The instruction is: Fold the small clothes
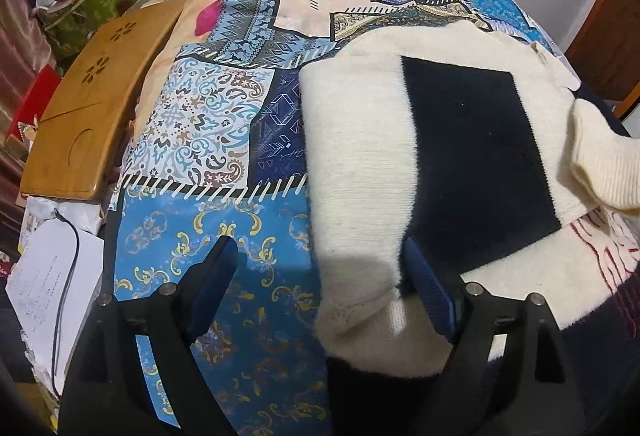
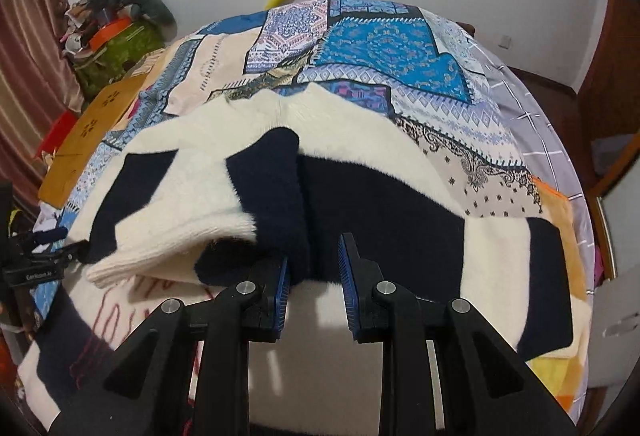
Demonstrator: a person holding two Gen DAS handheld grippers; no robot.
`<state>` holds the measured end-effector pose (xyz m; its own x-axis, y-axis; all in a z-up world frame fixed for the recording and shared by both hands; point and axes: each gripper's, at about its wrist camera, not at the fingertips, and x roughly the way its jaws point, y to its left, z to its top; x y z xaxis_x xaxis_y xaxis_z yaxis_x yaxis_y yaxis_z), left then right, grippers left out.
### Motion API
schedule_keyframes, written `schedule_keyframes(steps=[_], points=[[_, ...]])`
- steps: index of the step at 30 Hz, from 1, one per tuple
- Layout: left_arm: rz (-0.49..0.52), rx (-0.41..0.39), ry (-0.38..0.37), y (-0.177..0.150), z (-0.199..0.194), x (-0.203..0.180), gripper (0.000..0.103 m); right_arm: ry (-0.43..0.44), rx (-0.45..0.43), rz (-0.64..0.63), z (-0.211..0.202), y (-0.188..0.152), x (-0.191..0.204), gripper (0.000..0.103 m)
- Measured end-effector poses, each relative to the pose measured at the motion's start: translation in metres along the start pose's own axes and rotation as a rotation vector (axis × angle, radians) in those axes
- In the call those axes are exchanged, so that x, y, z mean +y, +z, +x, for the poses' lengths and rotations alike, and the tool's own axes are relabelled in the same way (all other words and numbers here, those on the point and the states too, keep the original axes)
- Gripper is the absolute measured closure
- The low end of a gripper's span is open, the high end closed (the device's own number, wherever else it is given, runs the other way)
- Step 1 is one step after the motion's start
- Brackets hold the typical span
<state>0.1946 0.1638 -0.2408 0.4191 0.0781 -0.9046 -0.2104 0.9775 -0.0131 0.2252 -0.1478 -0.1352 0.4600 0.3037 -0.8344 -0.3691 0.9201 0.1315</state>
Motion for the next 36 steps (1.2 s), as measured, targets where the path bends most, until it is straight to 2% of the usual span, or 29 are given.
schedule_keyframes(steps=[2,7,10,15,17,18,22,27,33,36], points=[[0.004,0.002,0.011,0.000,-0.001,-0.001,0.018,0.008,0.027,-0.033,-0.001,-0.003,0.003,0.080],[0.016,0.003,0.024,0.001,-0.008,-0.002,0.018,-0.015,0.026,-0.161,-0.016,-0.015,0.015,0.073],[0.012,-0.010,0.009,-0.001,-0.019,-0.001,0.018,0.005,0.016,-0.167,-0.027,-0.022,0.015,0.065],[0.032,-0.063,0.017,-0.006,-0.042,-0.007,0.018,0.064,-0.010,-0.203,-0.046,-0.022,0.032,0.063],[0.044,-0.086,0.016,-0.008,-0.053,-0.009,0.018,0.084,-0.014,-0.223,-0.047,-0.019,0.043,0.051],[0.049,-0.096,0.015,-0.008,-0.057,-0.011,0.018,0.101,-0.020,-0.237,-0.047,-0.017,0.051,0.050],[0.071,-0.130,-0.002,-0.013,-0.075,-0.018,0.018,0.149,-0.004,-0.271,-0.036,-0.013,0.075,0.048],[0.066,-0.138,-0.058,-0.019,-0.085,-0.019,0.018,0.192,0.066,-0.287,-0.006,-0.010,0.101,0.046],[0.060,-0.156,-0.035,-0.026,-0.092,-0.014,0.018,0.188,0.147,-0.303,0.022,-0.006,0.119,0.044],[0.065,-0.158,-0.012,-0.029,-0.091,-0.012,0.018,0.166,0.160,-0.347,0.030,-0.008,0.127,0.037]])
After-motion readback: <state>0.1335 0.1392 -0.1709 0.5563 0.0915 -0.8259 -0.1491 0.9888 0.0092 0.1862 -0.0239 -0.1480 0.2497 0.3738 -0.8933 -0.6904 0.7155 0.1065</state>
